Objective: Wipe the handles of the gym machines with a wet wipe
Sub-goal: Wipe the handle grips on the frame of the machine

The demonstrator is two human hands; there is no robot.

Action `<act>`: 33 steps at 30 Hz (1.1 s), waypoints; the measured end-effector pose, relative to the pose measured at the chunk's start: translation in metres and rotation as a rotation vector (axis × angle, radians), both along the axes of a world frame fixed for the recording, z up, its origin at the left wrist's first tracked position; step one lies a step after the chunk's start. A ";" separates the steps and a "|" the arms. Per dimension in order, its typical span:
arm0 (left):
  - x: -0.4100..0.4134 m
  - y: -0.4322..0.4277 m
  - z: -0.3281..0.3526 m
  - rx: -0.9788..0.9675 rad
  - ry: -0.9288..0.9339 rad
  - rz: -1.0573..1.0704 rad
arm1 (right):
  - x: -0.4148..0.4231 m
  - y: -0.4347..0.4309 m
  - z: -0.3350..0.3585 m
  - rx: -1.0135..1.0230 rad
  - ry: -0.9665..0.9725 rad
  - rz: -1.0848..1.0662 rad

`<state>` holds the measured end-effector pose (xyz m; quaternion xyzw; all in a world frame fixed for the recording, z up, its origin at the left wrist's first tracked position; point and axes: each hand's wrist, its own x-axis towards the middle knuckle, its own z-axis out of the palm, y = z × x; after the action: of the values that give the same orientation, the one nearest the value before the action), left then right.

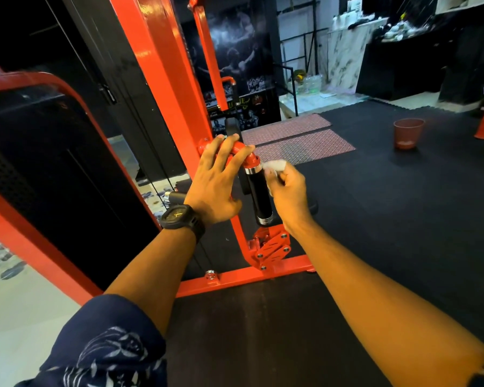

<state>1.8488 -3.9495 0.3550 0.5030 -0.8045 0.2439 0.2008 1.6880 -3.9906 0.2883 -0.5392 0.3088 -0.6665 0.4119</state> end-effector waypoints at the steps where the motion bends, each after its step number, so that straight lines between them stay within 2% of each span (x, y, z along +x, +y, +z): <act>1: 0.000 0.000 0.000 -0.001 0.001 0.003 | -0.001 -0.002 -0.009 0.018 0.037 0.001; 3: 0.000 0.001 0.000 0.009 0.000 0.005 | -0.005 -0.002 -0.020 0.028 0.062 -0.024; 12: 0.000 0.003 0.002 0.018 -0.016 0.017 | -0.006 0.020 -0.054 -0.198 0.181 -0.183; 16: -0.001 0.004 0.007 0.026 -0.058 0.029 | -0.005 0.029 -0.063 -0.285 0.405 -0.295; 19: 0.003 0.004 0.007 -0.001 -0.099 0.050 | -0.005 0.032 -0.069 -0.345 0.495 -0.384; 24: 0.013 -0.004 0.010 -0.038 -0.124 -0.059 | 0.003 0.036 -0.073 -0.414 0.637 -0.483; 29: 0.023 -0.012 0.011 -0.108 -0.167 -0.158 | 0.015 0.028 -0.043 -0.613 0.688 -0.625; 33: 0.029 -0.017 0.014 -0.128 -0.215 -0.194 | 0.016 0.034 -0.062 -0.536 0.800 -0.678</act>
<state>1.8778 -3.9661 0.3692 0.3800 -0.8490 0.3267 0.1676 1.7038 -3.9566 0.2267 -0.7052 0.4160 -0.5607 -0.1232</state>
